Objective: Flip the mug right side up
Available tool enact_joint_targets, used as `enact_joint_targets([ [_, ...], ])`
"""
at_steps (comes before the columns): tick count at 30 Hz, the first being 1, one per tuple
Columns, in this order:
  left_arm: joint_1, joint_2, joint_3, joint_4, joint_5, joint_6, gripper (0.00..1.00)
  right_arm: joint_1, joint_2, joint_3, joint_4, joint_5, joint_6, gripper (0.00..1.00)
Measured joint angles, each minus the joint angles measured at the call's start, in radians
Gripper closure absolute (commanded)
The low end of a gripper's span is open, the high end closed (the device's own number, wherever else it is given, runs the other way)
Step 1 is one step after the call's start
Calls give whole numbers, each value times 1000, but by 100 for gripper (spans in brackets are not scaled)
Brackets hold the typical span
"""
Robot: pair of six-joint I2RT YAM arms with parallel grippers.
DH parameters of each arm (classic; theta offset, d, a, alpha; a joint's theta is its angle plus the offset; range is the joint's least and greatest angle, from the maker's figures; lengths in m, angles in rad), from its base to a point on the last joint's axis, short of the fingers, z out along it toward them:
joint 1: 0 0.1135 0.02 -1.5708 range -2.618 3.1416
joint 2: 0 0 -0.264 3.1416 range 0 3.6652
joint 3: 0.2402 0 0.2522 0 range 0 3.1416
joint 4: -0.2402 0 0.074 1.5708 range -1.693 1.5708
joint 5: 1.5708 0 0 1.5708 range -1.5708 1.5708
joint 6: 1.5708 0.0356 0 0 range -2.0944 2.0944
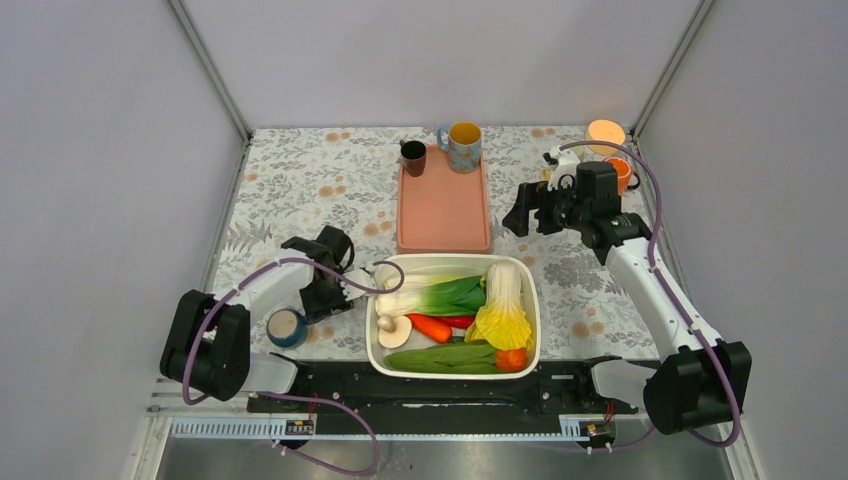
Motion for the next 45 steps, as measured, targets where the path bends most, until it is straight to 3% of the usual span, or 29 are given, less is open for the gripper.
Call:
enact_joint_targets([
  [14,0,47,29,-19,32,-17,40,0,0,0,0,-24,0,1],
  [23,5,33,23,-24,30,-36,47,0,0,0,1,-27,0,1],
  [30,54,-42,4,-63,44,-18,38,-1,1,0,1,-44,0,0],
  [35,101,-158,4,-63,82,14,39,0,5,0,1,-51,0,1],
  [40,116,-131,-26,-45,79,31,39,-1,10,0,1,-59,0,1],
  [43,116,-87,-39,-27,80,30,47,-1,10,0,1,-62,0,1],
  [44,116,-76,-39,-21,82,29,54,-1,10,0,1,-65,0,1],
  [45,116,-67,-39,-15,84,26,70,-1,10,0,1,-67,0,1],
])
